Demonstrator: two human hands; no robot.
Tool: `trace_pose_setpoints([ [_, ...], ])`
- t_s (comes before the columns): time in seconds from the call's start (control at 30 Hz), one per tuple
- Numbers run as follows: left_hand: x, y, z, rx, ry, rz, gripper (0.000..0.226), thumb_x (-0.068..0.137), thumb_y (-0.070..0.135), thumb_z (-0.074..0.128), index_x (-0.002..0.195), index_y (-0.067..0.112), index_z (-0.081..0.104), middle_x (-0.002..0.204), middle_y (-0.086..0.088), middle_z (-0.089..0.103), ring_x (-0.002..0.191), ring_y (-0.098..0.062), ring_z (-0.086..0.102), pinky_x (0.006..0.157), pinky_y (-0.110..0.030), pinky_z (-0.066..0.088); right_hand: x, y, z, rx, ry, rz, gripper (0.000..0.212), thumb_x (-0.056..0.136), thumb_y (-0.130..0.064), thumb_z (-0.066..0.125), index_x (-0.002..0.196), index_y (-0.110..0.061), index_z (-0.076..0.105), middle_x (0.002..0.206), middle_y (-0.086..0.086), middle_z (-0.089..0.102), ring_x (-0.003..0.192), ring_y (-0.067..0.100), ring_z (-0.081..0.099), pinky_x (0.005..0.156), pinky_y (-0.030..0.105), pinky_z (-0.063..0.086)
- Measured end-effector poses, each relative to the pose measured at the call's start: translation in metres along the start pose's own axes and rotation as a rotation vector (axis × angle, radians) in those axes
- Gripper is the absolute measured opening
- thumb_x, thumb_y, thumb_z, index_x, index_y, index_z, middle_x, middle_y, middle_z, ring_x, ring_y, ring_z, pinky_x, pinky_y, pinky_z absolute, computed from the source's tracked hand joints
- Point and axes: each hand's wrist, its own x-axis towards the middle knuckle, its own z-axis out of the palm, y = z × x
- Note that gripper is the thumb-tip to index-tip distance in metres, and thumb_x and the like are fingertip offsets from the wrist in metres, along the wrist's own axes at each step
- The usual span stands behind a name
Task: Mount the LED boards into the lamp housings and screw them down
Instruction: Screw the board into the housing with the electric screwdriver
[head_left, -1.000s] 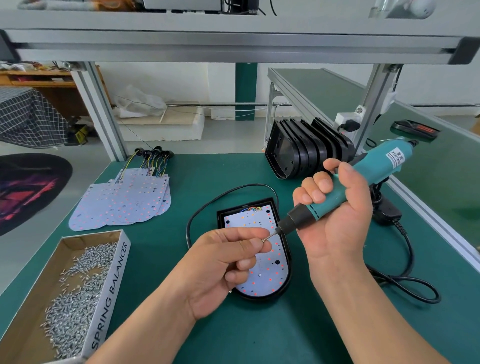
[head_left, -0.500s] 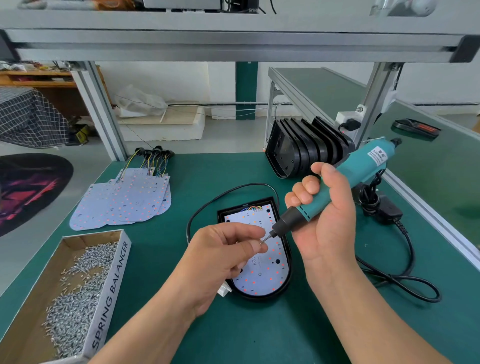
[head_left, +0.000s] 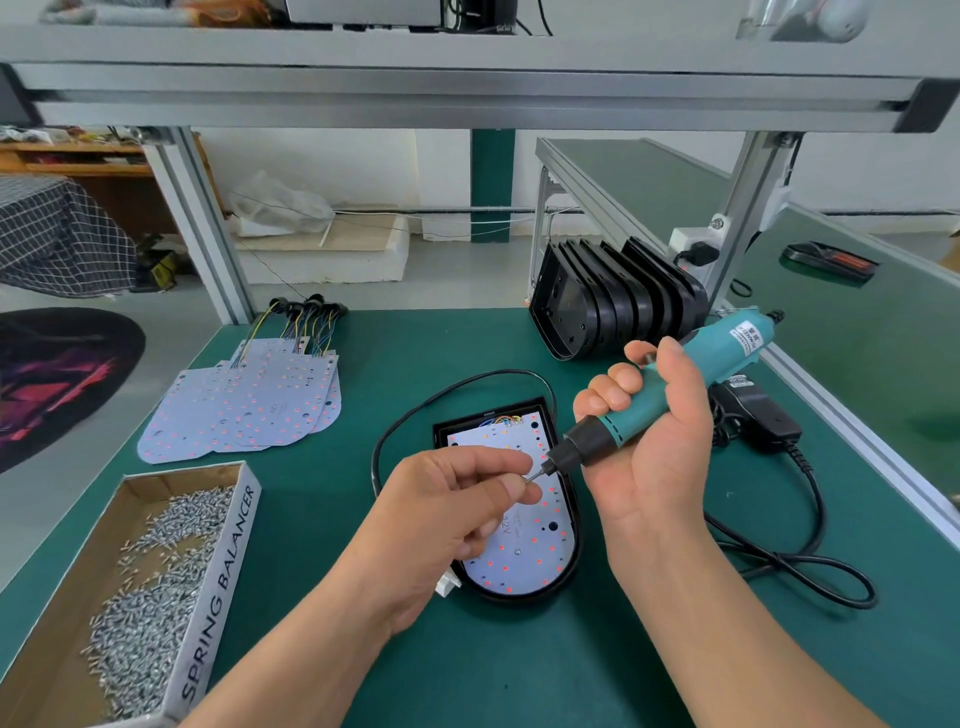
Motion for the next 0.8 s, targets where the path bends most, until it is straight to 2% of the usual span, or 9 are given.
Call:
trace_pose_setpoints([
  [0.17,0.001,0.001,-0.001,-0.055,0.002,-0.039,0.019,0.105,0.009,0.064,0.116,0.005,0.078,0.095,-0.015,0.079,0.056,-0.011,0.039,0.048,-0.019,0.032,0.000,0.000,0.000,0.001,-0.004,-0.002,0.018,0.104,-0.031,0.059,0.097,-0.015,0.057,0.071,-0.005,0.046,0.058,0.010,0.040,0.056,0.022,0.040],
  [0.33,0.002,0.003,-0.004,-0.123,-0.018,-0.119,0.024,0.108,0.005,0.055,0.119,-0.001,0.075,0.099,-0.020,0.077,0.061,-0.015,0.043,0.049,-0.021,0.037,0.001,-0.001,0.000,0.003,-0.015,-0.018,0.017,0.104,-0.030,0.059,0.096,-0.015,0.057,0.070,-0.005,0.046,0.057,0.010,0.040,0.056,0.023,0.041],
  [0.43,0.004,0.003,-0.009,-0.012,0.038,-0.076,0.019,0.107,0.011,0.060,0.114,0.004,0.076,0.090,-0.012,0.076,0.056,-0.012,0.043,0.047,-0.019,0.034,0.003,-0.003,-0.002,0.000,-0.027,-0.035,0.017,0.103,-0.030,0.060,0.095,-0.015,0.058,0.070,-0.005,0.047,0.058,0.011,0.041,0.056,0.023,0.042],
  [0.5,0.010,0.004,-0.019,0.087,0.157,-0.025,0.015,0.105,0.018,0.066,0.106,0.008,0.077,0.081,-0.005,0.071,0.053,-0.011,0.040,0.044,-0.019,0.031,0.005,-0.007,-0.004,0.001,-0.023,-0.059,0.017,0.103,-0.029,0.060,0.094,-0.015,0.059,0.071,-0.004,0.047,0.058,0.011,0.041,0.057,0.024,0.041],
  [0.57,0.019,0.004,-0.033,0.351,0.324,0.026,0.014,0.102,0.031,0.070,0.102,0.018,0.076,0.073,0.003,0.064,0.052,-0.010,0.041,0.049,-0.023,0.035,0.009,-0.011,-0.006,0.009,-0.017,-0.084,0.016,0.102,-0.029,0.060,0.095,-0.015,0.060,0.071,-0.004,0.048,0.059,0.011,0.041,0.057,0.024,0.041],
  [0.6,0.022,0.003,-0.038,0.518,0.383,0.038,0.019,0.100,0.038,0.072,0.101,0.020,0.074,0.067,0.007,0.058,0.053,-0.010,0.042,0.054,-0.026,0.036,0.011,-0.013,-0.008,0.013,-0.015,-0.095,0.015,0.102,-0.029,0.060,0.095,-0.016,0.060,0.072,-0.004,0.047,0.060,0.011,0.041,0.057,0.024,0.041],
  [0.67,0.025,0.001,-0.044,0.703,0.383,0.011,0.040,0.095,0.051,0.072,0.087,0.013,0.065,0.060,0.006,0.039,0.054,-0.016,0.035,0.059,-0.030,0.029,0.014,-0.016,-0.011,0.015,-0.013,-0.112,0.015,0.102,-0.030,0.061,0.095,-0.016,0.060,0.073,-0.004,0.048,0.060,0.011,0.041,0.058,0.024,0.042],
  [0.73,0.029,-0.002,-0.045,0.712,0.324,-0.031,0.063,0.087,0.062,0.070,0.077,0.004,0.047,0.067,-0.002,0.028,0.062,-0.020,0.027,0.066,-0.035,0.023,0.017,-0.018,-0.013,0.011,-0.009,-0.124,0.015,0.101,-0.030,0.061,0.095,-0.016,0.060,0.073,-0.004,0.048,0.061,0.011,0.041,0.059,0.024,0.042],
  [0.8,0.030,-0.003,-0.043,0.699,0.284,-0.050,0.070,0.081,0.069,0.067,0.073,0.008,0.034,0.070,-0.003,0.026,0.066,-0.021,0.025,0.068,-0.039,0.022,0.018,-0.018,-0.015,0.005,0.004,-0.129,0.014,0.101,-0.029,0.062,0.095,-0.016,0.060,0.073,-0.004,0.048,0.061,0.012,0.042,0.059,0.024,0.042],
])
